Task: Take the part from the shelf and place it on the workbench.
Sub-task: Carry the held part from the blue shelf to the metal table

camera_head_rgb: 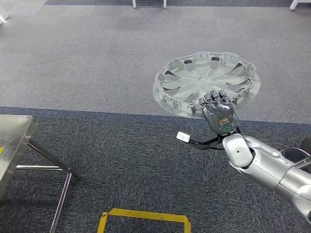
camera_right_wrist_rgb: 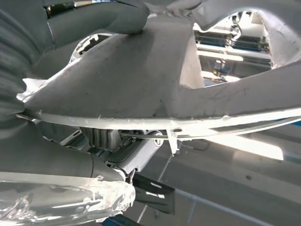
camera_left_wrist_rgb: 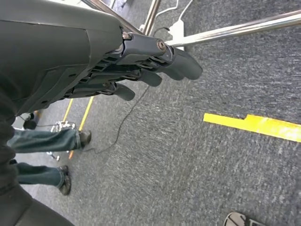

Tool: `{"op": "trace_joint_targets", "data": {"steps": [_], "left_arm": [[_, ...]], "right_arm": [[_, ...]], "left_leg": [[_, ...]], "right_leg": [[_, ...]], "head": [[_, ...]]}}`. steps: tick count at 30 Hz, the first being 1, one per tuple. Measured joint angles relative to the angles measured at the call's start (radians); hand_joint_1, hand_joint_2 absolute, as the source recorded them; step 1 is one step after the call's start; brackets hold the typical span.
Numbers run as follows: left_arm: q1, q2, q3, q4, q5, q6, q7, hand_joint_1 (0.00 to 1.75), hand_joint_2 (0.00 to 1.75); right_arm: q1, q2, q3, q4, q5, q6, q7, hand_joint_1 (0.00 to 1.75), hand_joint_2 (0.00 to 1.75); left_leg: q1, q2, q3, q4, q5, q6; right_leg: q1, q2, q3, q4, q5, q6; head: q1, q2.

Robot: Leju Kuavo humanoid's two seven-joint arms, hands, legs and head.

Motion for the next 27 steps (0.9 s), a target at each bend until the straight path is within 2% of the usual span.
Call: {"op": "trace_joint_targets", "data": {"steps": [1, 3, 5, 6, 8, 9, 10, 11, 12, 13, 14, 15, 17, 18, 20, 22, 24, 25, 26, 27], "left_arm": [[-0.001, 0.001, 0.0, 0.0, 0.001, 0.0, 0.0, 0.0, 1.75], [-0.002, 0.002, 0.0, 0.0, 0.003, 0.0, -0.001, 0.0, 1.75], [0.0, 0.003, 0.001, 0.0, 0.006, 0.002, 0.0, 0.0, 1.75], [0.0, 0.003, 0.001, 0.0, 0.007, 0.003, 0.0, 0.0, 1.75], [-0.002, 0.002, 0.001, 0.0, 0.008, 0.005, 0.002, 0.0, 1.75], [-0.002, 0.003, 0.001, 0.0, 0.009, 0.006, 0.004, 0.0, 1.75], [-0.001, 0.003, 0.001, 0.0, 0.009, 0.007, 0.007, 0.0, 1.75], [0.0, 0.003, 0.001, 0.0, 0.01, 0.008, 0.009, 0.0, 1.75], [0.0, 0.004, 0.001, 0.0, 0.01, 0.009, 0.012, 0.0, 1.75], [0.0, 0.004, 0.001, 0.0, 0.011, 0.01, 0.014, 0.0, 1.75], [0.0, 0.005, 0.001, 0.0, 0.011, 0.011, 0.016, 0.0, 1.75], [0.0, 0.006, 0.001, 0.0, 0.012, 0.011, 0.017, 0.0, 1.75], [0.002, 0.008, 0.001, 0.0, 0.014, 0.012, 0.018, 0.0, 1.75], [0.003, 0.009, 0.001, 0.0, 0.015, 0.013, 0.018, 0.0, 1.75], [0.006, 0.012, 0.002, 0.0, 0.017, 0.013, 0.015, 0.0, 1.75], [0.005, 0.013, 0.002, 0.0, 0.018, 0.013, 0.007, 0.0, 1.75], [0.004, 0.014, 0.002, 0.0, 0.019, 0.013, -0.001, 0.0, 1.75], [0.005, 0.015, 0.002, 0.0, 0.019, 0.013, -0.004, 0.0, 1.75], [0.005, 0.016, 0.002, 0.0, 0.019, 0.013, -0.007, 0.0, 1.75], [0.006, 0.017, 0.002, 0.0, 0.019, 0.013, -0.009, 0.0, 1.75]], "right_arm": [[-0.002, 0.005, 0.0, 0.002, 0.0, -0.002, 0.0, 1.75, 1.75], [-0.003, 0.017, 0.001, 0.008, 0.0, -0.007, 0.0, 1.75, 1.75], [-0.007, 0.031, 0.002, 0.015, 0.0, -0.011, 0.0, 1.75, 1.75], [-0.01, 0.038, 0.005, 0.019, 0.0, -0.014, 0.0, 1.75, 1.75], [-0.016, 0.05, 0.014, 0.029, 0.0, -0.021, 0.0, 1.75, 1.75], [-0.017, 0.057, 0.019, 0.036, 0.0, -0.023, 0.0, 1.75, 1.75], [-0.017, 0.064, 0.023, 0.042, 0.0, -0.024, 0.0, 1.75, 1.75], [-0.016, 0.07, 0.027, 0.048, 0.0, -0.026, 0.0, 1.75, 1.75], [-0.016, 0.075, 0.03, 0.053, 0.0, -0.027, 0.0, 1.75, 1.75], [-0.017, 0.08, 0.031, 0.057, 0.0, -0.028, 0.0, 1.75, 1.75], [-0.018, 0.084, 0.032, 0.062, 0.0, -0.029, 0.0, 1.75, 1.75], [-0.021, 0.088, 0.033, 0.066, 0.0, -0.032, 0.0, 1.75, 1.75], [-0.024, 0.097, 0.034, 0.073, 0.0, -0.039, 0.0, 1.75, 1.75], [-0.025, 0.103, 0.035, 0.076, 0.0, -0.042, 0.0, 1.75, 1.75], [-0.026, 0.113, 0.035, 0.081, 0.0, -0.044, 0.0, 1.75, 1.75], [-0.028, 0.12, 0.035, 0.087, -0.001, -0.046, 0.0, 1.75, 1.75], [-0.029, 0.125, 0.035, 0.094, 0.0, -0.048, 0.0, 1.75, 1.75], [-0.029, 0.129, 0.035, 0.099, 0.0, -0.049, 0.0, 1.75, 1.75], [-0.028, 0.134, 0.035, 0.103, 0.0, -0.05, 0.0, 1.75, 1.75], [-0.027, 0.137, 0.036, 0.107, 0.0, -0.051, 0.0, 1.75, 1.75]], "left_leg": [[-0.004, 0.007, 0.011, -0.024, 0.001, 0.006], [-0.005, 0.001, 0.014, -0.037, -0.001, 0.01], [0.001, -0.01, 0.021, -0.048, 0.005, 0.017], [0.004, -0.014, 0.024, -0.054, 0.009, 0.02], [0.006, -0.024, 0.025, -0.055, 0.009, 0.024], [0.006, -0.029, 0.026, -0.054, 0.009, 0.025], [0.006, -0.035, 0.026, -0.054, 0.008, 0.025], [0.007, -0.042, 0.027, -0.053, 0.008, 0.024], [0.008, -0.049, 0.028, -0.051, 0.006, 0.022], [0.009, -0.056, 0.029, -0.048, 0.004, 0.019], [0.008, -0.063, 0.026, -0.043, 0.001, 0.013], [0.007, -0.07, 0.022, -0.037, -0.001, 0.008], [0.006, -0.078, 0.013, -0.03, -0.002, -0.001], [0.008, -0.08, 0.012, -0.029, -0.002, -0.005], [0.01, -0.07, 0.005, -0.012, -0.017, -0.014], [0.012, -0.049, -0.034, 0.072, -0.067, -0.026], [0.016, -0.037, -0.101, 0.21, -0.127, -0.032], [0.017, -0.036, -0.126, 0.258, -0.138, -0.034], [0.018, -0.035, -0.135, 0.271, -0.13, -0.034], [0.018, -0.035, -0.125, 0.244, -0.103, -0.032]], "right_leg": [[0.002, -0.005, -0.001, 0.0, -0.001, 0.003], [0.003, -0.016, 0.0, -0.003, -0.002, 0.012], [0.002, -0.009, -0.01, 0.017, -0.019, 0.021], [0.001, 0.002, -0.028, 0.054, -0.041, 0.024], [-0.001, 0.023, -0.091, 0.186, -0.101, 0.028], [-0.001, 0.027, -0.123, 0.248, -0.121, 0.03], [-0.002, 0.029, -0.142, 0.28, -0.123, 0.032], [-0.003, 0.03, -0.142, 0.272, -0.105, 0.034], [-0.006, 0.031, -0.122, 0.224, -0.071, 0.035], [-0.009, 0.035, -0.089, 0.152, -0.033, 0.036], [-0.012, 0.044, -0.054, 0.086, -0.008, 0.038], [-0.013, 0.053, -0.029, 0.038, 0.005, 0.036], [-0.012, 0.063, -0.011, 0.01, 0.001, 0.03], [-0.012, 0.061, -0.012, 0.01, 0.0, 0.023], [-0.013, 0.053, -0.009, 0.008, 0.001, 0.01], [-0.013, 0.043, -0.007, 0.006, 0.0, -0.001], [-0.012, 0.034, -0.007, 0.006, -0.002, -0.006], [-0.011, 0.03, -0.006, 0.006, -0.002, -0.007], [-0.01, 0.027, -0.005, 0.006, -0.003, -0.007], [-0.01, 0.023, -0.003, 0.007, -0.004, -0.007]], "head": [[0.001, 0.0], [0.001, 0.0], [0.003, 0.0], [0.006, 0.0], [0.012, 0.0], [0.014, 0.0], [0.014, 0.0], [0.014, 0.0], [0.014, 0.0], [0.015, 0.0], [0.016, 0.0], [0.016, 0.0], [0.016, 0.0], [0.016, 0.0], [0.014, 0.0], [0.01, 0.0], [0.008, 0.0], [0.008, 0.0], [0.008, 0.0], [0.008, 0.0]]}}
